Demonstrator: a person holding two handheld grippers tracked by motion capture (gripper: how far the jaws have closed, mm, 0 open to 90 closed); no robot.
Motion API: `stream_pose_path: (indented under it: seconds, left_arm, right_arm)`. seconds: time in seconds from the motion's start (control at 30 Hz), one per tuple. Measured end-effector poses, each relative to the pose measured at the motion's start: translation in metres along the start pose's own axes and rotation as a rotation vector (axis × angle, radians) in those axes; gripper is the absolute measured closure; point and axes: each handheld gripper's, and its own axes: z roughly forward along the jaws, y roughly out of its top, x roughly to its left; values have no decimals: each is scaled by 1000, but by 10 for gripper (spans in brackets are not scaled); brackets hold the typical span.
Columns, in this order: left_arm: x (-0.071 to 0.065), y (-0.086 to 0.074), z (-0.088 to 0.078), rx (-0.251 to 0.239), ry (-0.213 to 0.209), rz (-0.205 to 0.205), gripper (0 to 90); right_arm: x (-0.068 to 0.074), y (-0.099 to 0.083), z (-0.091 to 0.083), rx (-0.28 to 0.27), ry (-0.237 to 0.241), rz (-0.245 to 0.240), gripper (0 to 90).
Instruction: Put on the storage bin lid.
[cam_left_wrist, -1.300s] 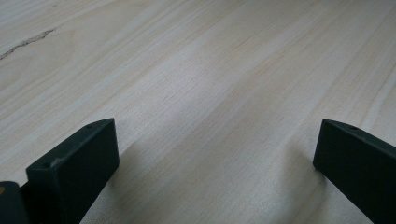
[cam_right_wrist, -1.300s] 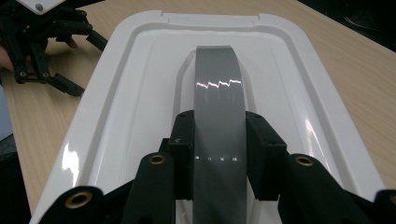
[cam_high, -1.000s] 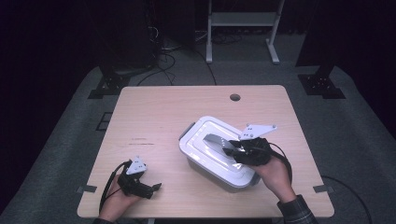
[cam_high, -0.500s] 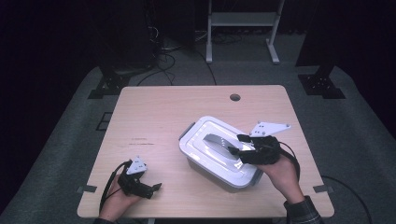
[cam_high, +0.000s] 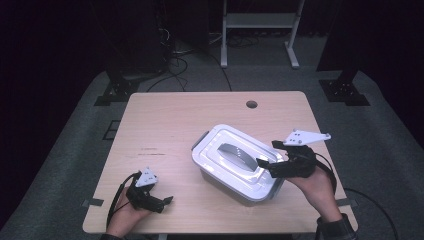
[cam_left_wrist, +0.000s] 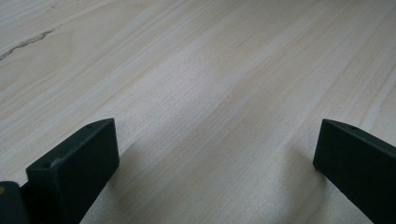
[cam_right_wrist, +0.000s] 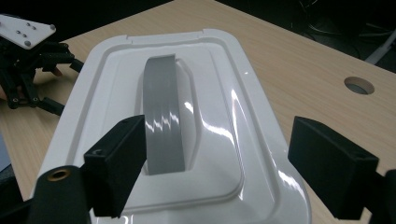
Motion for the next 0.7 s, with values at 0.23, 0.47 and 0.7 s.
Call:
stream_pose_path:
  seconds: [0.23,0.47,0.7]
  left_arm:
    - [0,1,2,-1,-2,1,0]
    - [0,2,2,-3,-4,3,0]
    - [0,2,2,-4,-5,5,0]
  right_arm:
    - [-6,-11,-12,-1,-29,34,131]
    - [-11,-21,-20,8,-63,47,122]
    - [-18,-36,-29,-2,-89,56,104]
